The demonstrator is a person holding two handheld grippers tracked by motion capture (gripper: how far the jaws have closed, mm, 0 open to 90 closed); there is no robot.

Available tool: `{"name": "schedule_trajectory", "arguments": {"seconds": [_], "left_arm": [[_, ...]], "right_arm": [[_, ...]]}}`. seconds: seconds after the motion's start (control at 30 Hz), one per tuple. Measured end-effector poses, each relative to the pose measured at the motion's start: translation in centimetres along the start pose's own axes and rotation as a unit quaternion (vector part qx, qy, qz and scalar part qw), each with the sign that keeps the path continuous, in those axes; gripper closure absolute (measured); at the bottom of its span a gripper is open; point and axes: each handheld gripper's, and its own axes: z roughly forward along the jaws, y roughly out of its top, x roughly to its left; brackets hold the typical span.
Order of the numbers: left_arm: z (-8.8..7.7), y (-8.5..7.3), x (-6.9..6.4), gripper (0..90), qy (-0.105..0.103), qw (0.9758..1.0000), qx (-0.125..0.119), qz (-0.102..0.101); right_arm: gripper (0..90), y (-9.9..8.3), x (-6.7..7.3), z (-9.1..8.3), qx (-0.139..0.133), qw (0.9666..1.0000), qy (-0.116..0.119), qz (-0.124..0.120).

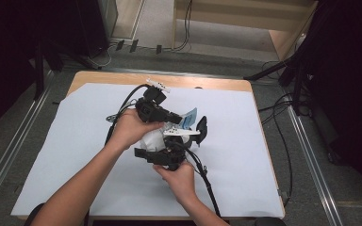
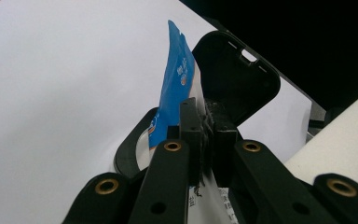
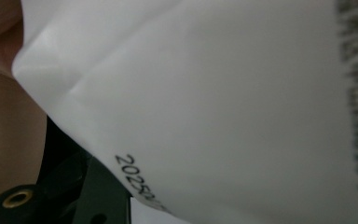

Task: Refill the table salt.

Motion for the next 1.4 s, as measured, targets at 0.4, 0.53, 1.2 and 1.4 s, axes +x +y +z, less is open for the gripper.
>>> {"name": "schedule_trajectory", "arguments": {"seconds": [0.4,0.53,1.2,1.4], "left_arm": [[0.15,0.28,-0.04,88.7,-0.001,1.0000,0.010,0.001],[0.16,0.32,-0.03,88.7,0.001,0.9999,0.012,-0.002],[-0.09,-0.18,0.02,89.3,0.004,0.9998,0.020,0.007],[-0.27,-0.56,0.18,90.0,0.002,0.9998,0.017,0.009]], "right_arm": [[53.6,0.10,0.15,0.06,0.015,0.9995,-0.010,-0.027],[53.8,0.13,0.16,0.10,0.014,0.9995,-0.008,-0.028],[51.9,-0.48,-0.10,0.49,0.022,0.9992,-0.010,-0.031],[51.8,-0.68,-0.17,0.64,0.029,0.9983,-0.021,-0.046]]}}
